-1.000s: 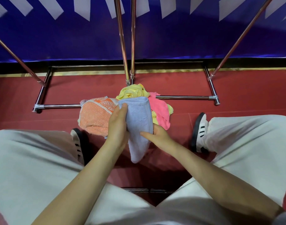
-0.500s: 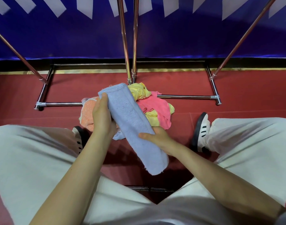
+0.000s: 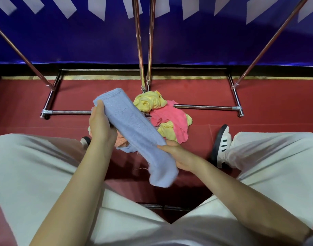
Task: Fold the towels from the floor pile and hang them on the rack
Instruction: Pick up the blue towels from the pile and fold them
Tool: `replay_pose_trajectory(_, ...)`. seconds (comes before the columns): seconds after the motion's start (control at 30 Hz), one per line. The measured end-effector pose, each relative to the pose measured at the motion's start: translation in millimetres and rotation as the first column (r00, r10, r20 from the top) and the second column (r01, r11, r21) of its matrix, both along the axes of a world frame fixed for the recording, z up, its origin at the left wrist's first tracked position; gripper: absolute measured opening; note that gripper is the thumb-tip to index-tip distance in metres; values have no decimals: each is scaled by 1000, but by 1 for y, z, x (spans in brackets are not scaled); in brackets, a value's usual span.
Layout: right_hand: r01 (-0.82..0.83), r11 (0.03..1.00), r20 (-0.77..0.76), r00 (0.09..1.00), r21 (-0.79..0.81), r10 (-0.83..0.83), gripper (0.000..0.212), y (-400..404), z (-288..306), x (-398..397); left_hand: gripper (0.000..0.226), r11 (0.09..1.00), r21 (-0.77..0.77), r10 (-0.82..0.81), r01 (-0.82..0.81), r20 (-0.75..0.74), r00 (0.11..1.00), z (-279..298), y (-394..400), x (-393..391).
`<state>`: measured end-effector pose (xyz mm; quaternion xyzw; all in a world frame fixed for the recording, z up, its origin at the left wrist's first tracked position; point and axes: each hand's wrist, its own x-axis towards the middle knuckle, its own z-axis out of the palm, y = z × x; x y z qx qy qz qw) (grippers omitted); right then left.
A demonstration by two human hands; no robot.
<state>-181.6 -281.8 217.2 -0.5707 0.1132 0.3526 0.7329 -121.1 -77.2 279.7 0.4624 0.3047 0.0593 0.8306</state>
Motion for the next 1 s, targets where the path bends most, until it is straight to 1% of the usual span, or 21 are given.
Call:
replay_pose_trajectory(0.07,25,995,26,999,-99,-22,22,1,7,2,39,1000,7,0,0,-3,1000,-2,0,0)
replay_pose_trajectory(0.13,25,982,85,996,-189,-9,20,3,13,3,41,1000,14,-1,1,-12,1000,-3,1,1)
replay_pose_trajectory(0.23,19,976,167,986,-218,18,21,5,21,4,38,1000,-2,15,-15,-5,1000,1,3,5)
replay_pose_trajectory(0.3,34,970,234,972,-242,24,22,7,27,10,32,999,-6,36,-36,3,999,7,5,10)
replay_pose_trajectory(0.37,41,964,292,956,-261,39,16,11,34,22,25,999,1,38,-38,34,999,15,7,18)
replay_pose_trajectory(0.43,51,957,325,945,-287,47,11,18,41,37,24,999,9,43,-43,68,997,25,12,27)
replay_pose_trajectory(0.57,106,953,356,935,-285,3,14,38,68,72,20,993,-39,117,-114,84,990,44,29,47)
replay_pose_trajectory(0.63,111,949,416,909,-296,23,14,49,88,88,18,988,-62,146,-140,111,983,52,41,57)
replay_pose_trajectory(0.7,115,935,524,848,-335,84,15,60,112,107,20,985,-39,173,-168,165,971,61,58,67)
replay_pose_trajectory(0.77,141,912,636,757,-385,151,18,71,137,129,30,985,67,143,-161,220,965,71,78,77)
replay_pose_trajectory(0.83,172,877,716,656,-448,237,22,82,164,151,38,973,174,105,-152,251,962,83,102,87)
replay_pose_trajectory(0.9,189,845,755,574,-500,318,26,95,191,173,40,949,278,77,-146,244,967,97,125,96)
replay_pose_trajectory(1.0,204,822,777,503,-531,377,26,119,231,201,40,876,476,-20,-85,210,978,119,153,109)
